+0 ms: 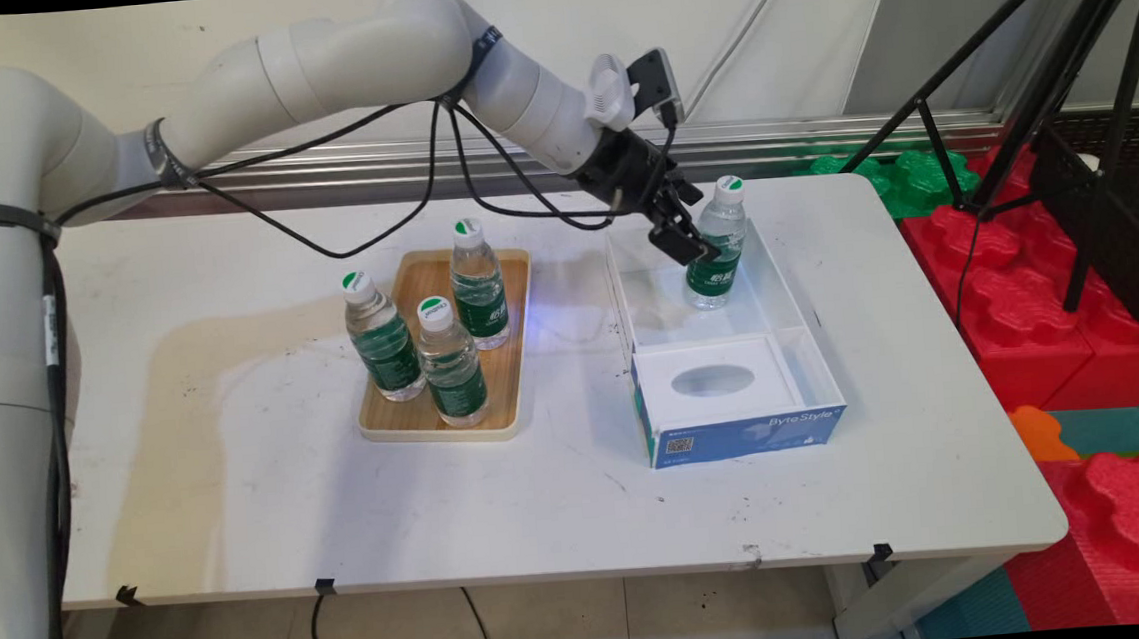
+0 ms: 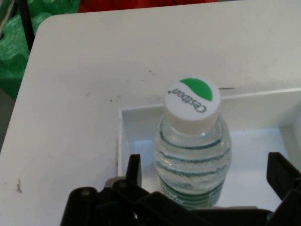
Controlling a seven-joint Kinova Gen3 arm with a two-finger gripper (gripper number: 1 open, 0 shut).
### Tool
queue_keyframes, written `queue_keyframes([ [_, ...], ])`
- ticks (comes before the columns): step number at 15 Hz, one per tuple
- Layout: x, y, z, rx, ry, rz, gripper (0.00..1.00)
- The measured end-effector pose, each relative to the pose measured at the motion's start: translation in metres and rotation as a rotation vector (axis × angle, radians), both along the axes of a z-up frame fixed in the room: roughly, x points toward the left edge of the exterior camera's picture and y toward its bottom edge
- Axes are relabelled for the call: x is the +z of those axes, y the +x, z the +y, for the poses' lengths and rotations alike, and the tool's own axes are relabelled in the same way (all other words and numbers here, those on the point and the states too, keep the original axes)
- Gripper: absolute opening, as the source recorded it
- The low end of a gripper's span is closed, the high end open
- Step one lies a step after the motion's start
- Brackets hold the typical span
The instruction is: Pick up the green bottle from the white box
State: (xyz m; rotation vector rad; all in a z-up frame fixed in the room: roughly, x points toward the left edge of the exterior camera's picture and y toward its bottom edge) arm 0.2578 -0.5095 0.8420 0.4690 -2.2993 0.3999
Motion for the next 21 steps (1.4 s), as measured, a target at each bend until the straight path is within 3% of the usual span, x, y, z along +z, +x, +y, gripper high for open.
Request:
queue_keyframes([
  [21,-0.019,-0.019,-0.020,0.032,0.026,0.031,1.00],
])
